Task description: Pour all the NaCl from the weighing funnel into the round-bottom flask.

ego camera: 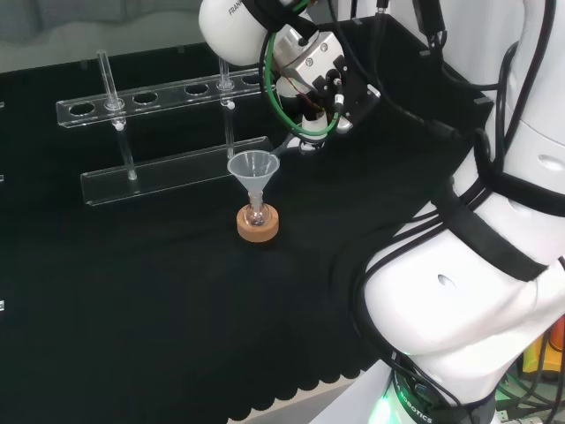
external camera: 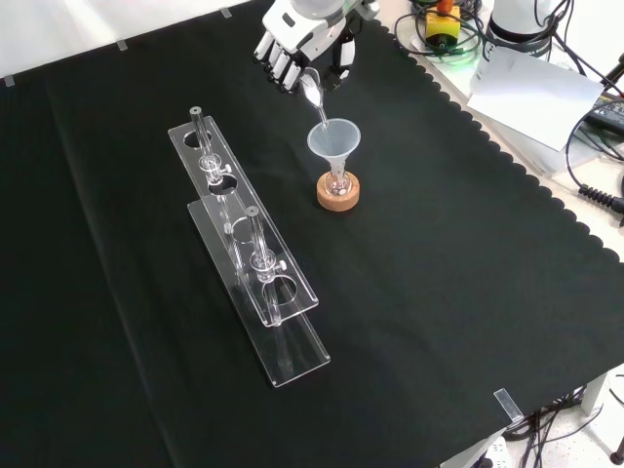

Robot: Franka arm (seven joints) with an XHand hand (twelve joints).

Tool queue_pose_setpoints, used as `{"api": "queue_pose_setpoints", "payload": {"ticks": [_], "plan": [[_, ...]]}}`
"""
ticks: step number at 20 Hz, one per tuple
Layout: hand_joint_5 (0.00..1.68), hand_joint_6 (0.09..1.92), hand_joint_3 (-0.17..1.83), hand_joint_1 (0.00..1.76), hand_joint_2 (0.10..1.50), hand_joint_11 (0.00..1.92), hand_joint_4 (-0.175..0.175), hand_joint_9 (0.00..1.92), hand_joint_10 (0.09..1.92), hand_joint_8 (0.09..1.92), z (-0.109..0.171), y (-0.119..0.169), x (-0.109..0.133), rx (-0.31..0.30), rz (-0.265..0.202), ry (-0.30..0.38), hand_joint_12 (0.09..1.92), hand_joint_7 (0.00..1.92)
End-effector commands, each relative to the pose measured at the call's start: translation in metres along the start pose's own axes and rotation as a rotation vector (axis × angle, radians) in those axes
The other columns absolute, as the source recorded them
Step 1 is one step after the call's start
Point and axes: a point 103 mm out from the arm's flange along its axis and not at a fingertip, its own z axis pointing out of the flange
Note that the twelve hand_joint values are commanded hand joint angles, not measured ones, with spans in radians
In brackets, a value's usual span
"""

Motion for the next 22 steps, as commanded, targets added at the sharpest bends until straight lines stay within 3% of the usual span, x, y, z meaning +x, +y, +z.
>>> {"api": "queue_pose_setpoints", "payload": {"ticks": [1, 4, 22], "plan": [[1.19, 0.89, 0.81, 1.11, 0.61, 0.59, 0.175, 0.96, 0.43, 0.60, -0.0019, 0.0007, 0.0022, 0.005, -0.006, -0.013, 1.22, 0.80], [1.19, 0.89, 0.81, 1.11, 0.61, 0.59, 0.175, 0.96, 0.43, 0.60, -0.0020, 0.0020, 0.0021, 0.003, -0.020, -0.023, 1.22, 0.80], [1.19, 0.89, 0.81, 1.11, 0.61, 0.59, 0.175, 0.96, 0.42, 0.60, -0.0116, -0.0038, 0.0061, 0.017, 0.003, -0.081, 1.23, 0.80]]}}
